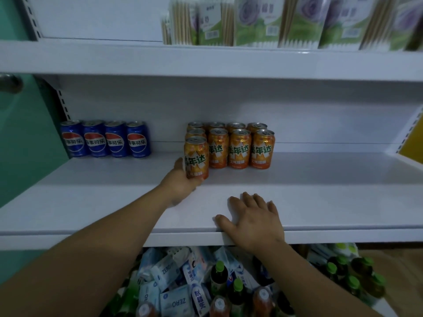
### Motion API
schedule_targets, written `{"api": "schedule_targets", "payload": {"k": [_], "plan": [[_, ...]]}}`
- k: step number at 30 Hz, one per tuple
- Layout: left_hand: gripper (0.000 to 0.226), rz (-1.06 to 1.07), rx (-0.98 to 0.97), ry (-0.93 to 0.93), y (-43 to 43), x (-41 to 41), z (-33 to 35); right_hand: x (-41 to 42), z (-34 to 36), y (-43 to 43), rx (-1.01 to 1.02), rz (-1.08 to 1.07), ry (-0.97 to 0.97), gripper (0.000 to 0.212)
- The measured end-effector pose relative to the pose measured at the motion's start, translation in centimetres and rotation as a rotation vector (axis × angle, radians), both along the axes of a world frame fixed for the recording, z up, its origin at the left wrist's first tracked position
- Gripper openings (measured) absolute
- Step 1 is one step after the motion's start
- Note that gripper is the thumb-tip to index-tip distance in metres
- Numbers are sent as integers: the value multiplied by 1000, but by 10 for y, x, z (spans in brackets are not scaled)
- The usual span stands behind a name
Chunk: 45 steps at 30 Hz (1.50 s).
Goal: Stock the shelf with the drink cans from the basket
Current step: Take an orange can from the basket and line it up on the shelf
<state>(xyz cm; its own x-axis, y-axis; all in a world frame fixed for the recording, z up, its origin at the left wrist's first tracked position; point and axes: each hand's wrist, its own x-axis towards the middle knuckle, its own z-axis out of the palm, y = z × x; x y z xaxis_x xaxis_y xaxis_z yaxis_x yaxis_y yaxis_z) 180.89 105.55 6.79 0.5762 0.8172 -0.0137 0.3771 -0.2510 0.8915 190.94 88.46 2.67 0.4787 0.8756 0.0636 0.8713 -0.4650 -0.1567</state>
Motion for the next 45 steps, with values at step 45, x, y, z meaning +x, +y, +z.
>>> {"api": "schedule_targets", "payload": {"k": [45], "plan": [[70,-1816,785,617,-503,238,-200,81,-101,-565,36,-1505,576,71]]}}
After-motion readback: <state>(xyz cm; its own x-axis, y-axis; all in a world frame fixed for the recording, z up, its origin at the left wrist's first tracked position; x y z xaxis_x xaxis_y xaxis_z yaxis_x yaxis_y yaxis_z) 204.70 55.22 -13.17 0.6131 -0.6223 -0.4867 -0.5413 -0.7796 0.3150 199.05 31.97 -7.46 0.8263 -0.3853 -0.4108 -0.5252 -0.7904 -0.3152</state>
